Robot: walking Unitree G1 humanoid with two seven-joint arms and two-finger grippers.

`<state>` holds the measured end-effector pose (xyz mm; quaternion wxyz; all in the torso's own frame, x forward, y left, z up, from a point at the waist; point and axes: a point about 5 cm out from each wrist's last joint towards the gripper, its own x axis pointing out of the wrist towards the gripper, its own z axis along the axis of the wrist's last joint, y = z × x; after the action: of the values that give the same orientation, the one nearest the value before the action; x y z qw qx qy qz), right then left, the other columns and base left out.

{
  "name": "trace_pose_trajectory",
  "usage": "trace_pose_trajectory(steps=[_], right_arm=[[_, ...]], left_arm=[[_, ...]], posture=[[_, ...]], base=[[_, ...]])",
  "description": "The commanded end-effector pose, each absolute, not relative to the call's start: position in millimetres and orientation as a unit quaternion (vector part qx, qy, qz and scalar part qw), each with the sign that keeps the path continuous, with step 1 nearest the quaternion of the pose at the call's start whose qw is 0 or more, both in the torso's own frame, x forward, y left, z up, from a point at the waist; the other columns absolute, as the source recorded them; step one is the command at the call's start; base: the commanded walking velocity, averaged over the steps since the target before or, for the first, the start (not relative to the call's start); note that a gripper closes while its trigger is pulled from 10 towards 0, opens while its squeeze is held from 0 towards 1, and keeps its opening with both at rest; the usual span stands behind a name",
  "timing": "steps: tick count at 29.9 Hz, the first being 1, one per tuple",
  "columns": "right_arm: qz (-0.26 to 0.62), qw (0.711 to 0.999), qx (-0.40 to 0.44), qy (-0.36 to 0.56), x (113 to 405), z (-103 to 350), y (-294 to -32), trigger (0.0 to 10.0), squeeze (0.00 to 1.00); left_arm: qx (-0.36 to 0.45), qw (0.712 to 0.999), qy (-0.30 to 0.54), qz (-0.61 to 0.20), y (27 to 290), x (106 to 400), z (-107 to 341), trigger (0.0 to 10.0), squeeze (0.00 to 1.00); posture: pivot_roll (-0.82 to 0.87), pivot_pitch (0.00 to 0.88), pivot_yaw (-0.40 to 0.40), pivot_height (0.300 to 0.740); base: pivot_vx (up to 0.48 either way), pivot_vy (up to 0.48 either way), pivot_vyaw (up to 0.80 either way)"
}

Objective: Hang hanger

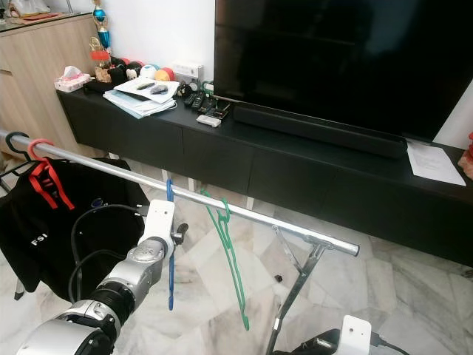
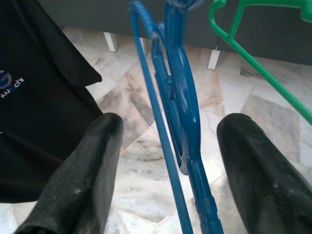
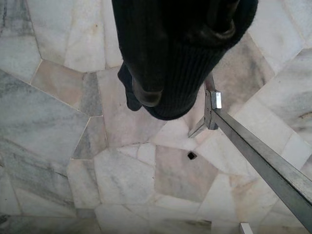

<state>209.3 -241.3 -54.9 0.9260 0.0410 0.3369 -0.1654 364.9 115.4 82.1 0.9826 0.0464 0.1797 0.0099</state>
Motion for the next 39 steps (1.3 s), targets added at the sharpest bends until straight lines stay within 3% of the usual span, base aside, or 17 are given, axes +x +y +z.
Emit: trace_pose_trajectory(steps=[1, 2, 5, 7, 8, 9, 10, 39], right_arm=[[-0.166, 0.932, 0.037, 0.321, 215, -50, -242, 10.0, 0.0], [-0.166, 0.932, 0.037, 0.321, 215, -50, -242, 10.0, 0.0], [-0.165, 0.932, 0.035, 0.321, 214, -51, -242, 10.0, 0.0], [-0.163, 0.932, 0.034, 0.321, 214, -51, -241, 10.0, 0.0], [-0.163, 0.932, 0.034, 0.321, 213, -51, -241, 10.0, 0.0], [-0.164, 0.932, 0.034, 0.321, 213, -52, -241, 10.0, 0.0], [-0.164, 0.932, 0.034, 0.322, 212, -52, -241, 10.0, 0.0], [-0.163, 0.921, 0.04, 0.351, 202, -59, -243, 10.0, 0.0]], left_arm=[[0.039, 0.984, 0.174, 0.008, 113, 368, 87, 1.8, 0.0], [0.039, 0.984, 0.174, 0.008, 113, 368, 87, 1.8, 0.0], [0.04, 0.984, 0.171, 0.003, 112, 368, 87, 7.4, 0.0], [0.04, 0.985, 0.17, 0.002, 112, 368, 87, 7.5, 0.0], [0.039, 0.985, 0.17, 0.002, 112, 368, 86, 5.2, 0.0], [0.039, 0.985, 0.171, 0.002, 112, 367, 86, 5.2, 0.0], [0.035, 0.984, 0.174, 0.001, 112, 367, 85, 0.0, 0.0], [0.025, 0.985, 0.172, 0.001, 115, 367, 85, 0.0, 0.0]], posture=[[0.01, 0.0, -0.05, 0.74], [0.01, 0.0, -0.05, 0.74], [0.01, 0.0, -0.051, 0.74], [0.01, 0.0, -0.051, 0.74], [0.02, 0.0, -0.052, 0.74], [0.02, 0.0, -0.052, 0.74], [0.01, 0.0, -0.052, 0.74], [0.02, 0.0, -0.058, 0.74]], base=[[0.0, 0.0, 0.0], [0.0, 0.0, 0.0], [0.0, 0.0, 0.0], [0.0, 0.0, 0.0], [0.0, 0.0, 0.0], [0.0, 0.0, 0.0], [0.0, 0.0, 0.0], [0.0, 0.0, 0.0]])
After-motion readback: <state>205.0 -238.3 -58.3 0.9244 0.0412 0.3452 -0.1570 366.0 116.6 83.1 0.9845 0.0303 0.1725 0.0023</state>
